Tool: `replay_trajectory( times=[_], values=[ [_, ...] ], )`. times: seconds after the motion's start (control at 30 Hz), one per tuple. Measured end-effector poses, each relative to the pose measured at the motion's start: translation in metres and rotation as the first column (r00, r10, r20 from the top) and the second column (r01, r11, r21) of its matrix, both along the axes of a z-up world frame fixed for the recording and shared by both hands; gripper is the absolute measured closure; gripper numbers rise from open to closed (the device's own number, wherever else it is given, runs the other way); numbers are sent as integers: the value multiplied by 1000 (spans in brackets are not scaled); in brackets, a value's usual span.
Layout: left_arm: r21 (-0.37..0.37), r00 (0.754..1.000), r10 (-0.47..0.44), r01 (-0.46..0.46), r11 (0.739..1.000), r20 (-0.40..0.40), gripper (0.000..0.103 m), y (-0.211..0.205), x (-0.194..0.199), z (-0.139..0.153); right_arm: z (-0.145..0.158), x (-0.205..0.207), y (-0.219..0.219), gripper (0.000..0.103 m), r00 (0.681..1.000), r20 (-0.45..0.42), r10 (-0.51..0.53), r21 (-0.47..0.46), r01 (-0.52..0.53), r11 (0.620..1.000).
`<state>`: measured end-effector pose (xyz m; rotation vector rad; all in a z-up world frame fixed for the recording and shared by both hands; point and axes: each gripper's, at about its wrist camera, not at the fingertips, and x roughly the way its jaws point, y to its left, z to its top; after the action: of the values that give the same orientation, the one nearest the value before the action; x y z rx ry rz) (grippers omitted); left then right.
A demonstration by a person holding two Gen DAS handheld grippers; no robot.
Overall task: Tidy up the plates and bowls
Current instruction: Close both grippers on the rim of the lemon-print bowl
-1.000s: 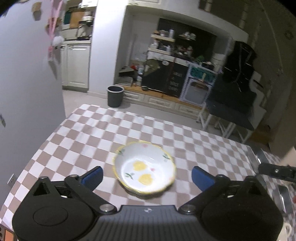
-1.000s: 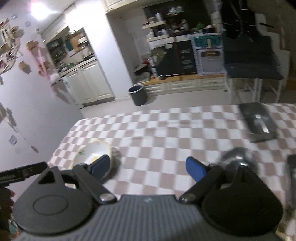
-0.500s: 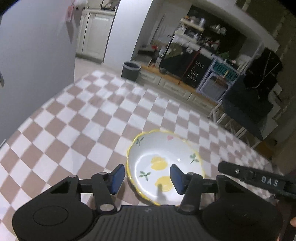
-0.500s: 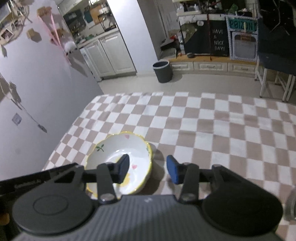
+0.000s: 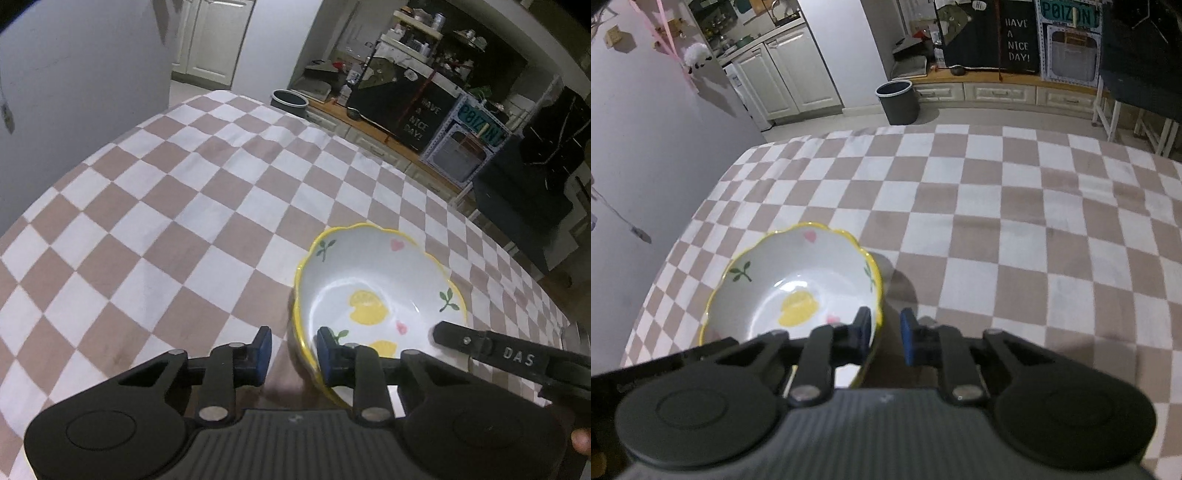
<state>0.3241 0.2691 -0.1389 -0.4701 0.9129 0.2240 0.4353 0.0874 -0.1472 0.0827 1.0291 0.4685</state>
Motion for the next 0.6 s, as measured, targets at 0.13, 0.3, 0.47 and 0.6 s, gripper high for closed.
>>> replay_trajectory(
  times=[0.13,0.3,0.47,0.6],
  values=[
    [-8,1000,17,-17,1000,6,84,-1,4,-2,-2,2,2,87,1000,18,13,-8,-13,1000],
    [6,1000,2,-2,1000,8,90,-3,10,-3,-8,4,1,88,999,48,14,6,-14,1000],
    [-12,1000,9,-9,1000,17,90,1,15,-5,-11,2,10,88,996,83,13,-18,-12,1000],
    [2,1000,-8,8,1000,18,91,-1,14,-4,-9,-4,9,88,996,87,5,-32,-2,999]
  ],
)
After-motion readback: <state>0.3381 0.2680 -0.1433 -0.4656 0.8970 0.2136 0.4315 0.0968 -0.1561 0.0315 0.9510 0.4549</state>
